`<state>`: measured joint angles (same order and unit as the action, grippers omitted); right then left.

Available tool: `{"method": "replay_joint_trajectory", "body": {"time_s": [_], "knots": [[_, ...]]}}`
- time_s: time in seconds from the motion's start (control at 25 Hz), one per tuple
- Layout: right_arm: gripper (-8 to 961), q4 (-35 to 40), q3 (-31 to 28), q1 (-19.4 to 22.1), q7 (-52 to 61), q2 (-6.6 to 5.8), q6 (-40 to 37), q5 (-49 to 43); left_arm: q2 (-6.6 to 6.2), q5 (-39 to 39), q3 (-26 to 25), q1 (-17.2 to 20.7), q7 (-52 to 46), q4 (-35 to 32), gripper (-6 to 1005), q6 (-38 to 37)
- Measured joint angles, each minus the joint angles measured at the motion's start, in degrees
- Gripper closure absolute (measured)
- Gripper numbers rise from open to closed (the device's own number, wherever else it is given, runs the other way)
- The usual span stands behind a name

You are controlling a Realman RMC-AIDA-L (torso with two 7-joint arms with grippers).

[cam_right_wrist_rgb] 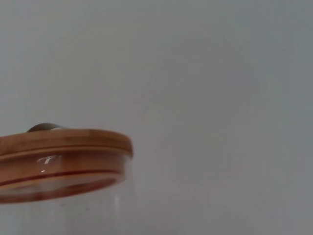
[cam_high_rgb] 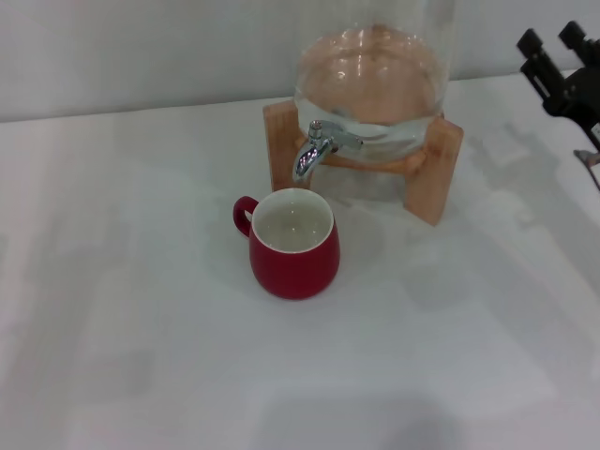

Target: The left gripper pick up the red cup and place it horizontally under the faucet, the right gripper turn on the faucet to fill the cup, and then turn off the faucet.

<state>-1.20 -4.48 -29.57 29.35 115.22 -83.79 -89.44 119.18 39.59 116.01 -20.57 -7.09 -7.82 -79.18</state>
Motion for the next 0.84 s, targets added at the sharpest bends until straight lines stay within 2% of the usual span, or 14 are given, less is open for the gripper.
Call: {"method": "replay_joint_trajectory", "body": {"time_s": [0.52,0.84], "knots": [[281,1.62,0.00,0.10,-0.20,-0.02,1.38,3.31,-0.06,5.63,0.00,0.36,-0.28,0.49,242,0.10],[280,1.94,0.00,0.14,-0.28,0.04,2.46,3.85,-0.23,8.02,0.00,0.35,-0.20,1.35,170,-0.04]]}}
